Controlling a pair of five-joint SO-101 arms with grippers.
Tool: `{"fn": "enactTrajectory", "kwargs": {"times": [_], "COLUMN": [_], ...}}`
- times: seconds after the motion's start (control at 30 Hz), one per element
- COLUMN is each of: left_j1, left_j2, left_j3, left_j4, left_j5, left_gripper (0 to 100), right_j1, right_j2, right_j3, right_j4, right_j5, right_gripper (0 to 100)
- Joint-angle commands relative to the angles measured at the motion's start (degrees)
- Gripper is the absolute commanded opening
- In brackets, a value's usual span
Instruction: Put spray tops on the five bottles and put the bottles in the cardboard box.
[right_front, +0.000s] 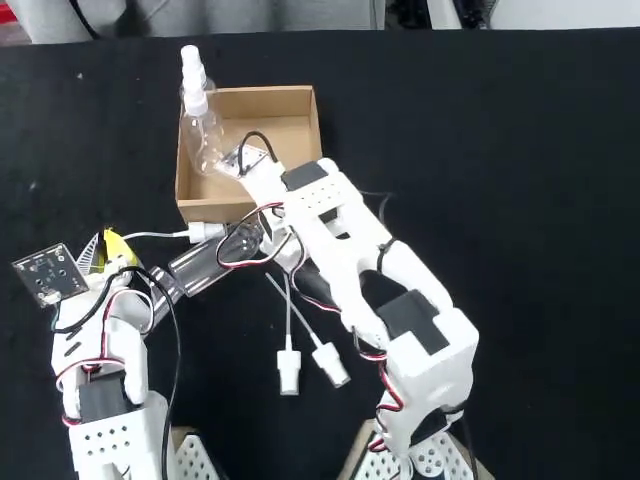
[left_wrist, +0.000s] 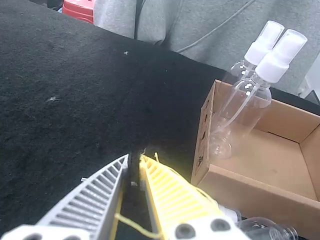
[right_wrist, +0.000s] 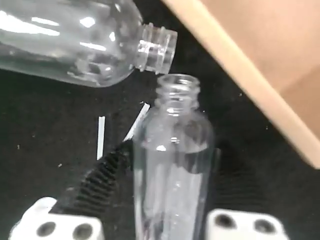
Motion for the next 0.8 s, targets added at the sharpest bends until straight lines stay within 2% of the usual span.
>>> {"fn": "enactTrajectory", "kwargs": {"times": [0.0,0.2,0.43,0.77], "left_j1": [0.48,0.48,0.57,0.66], "left_j2": [-0.26,-0.26,-0.26,-0.26], "left_j3": [1.27,1.27,1.27,1.27], "left_j4": [0.26,0.26,0.26,0.0], "left_j5": [-0.53,-0.53,-0.53,-0.26], "left_gripper": [3,3,3,3], "right_j1": [-1.23,-1.23,-0.88,3.43], "right_j2": [-0.31,-0.84,-6.02,-20.79], "right_j3": [-3.21,-2.42,-0.66,9.27], "right_j4": [-0.79,0.18,5.01,4.92], "right_j5": [-2.2,-2.11,0.79,1.05], "right_gripper": [8.2,1.9,1.7,1.5]}}
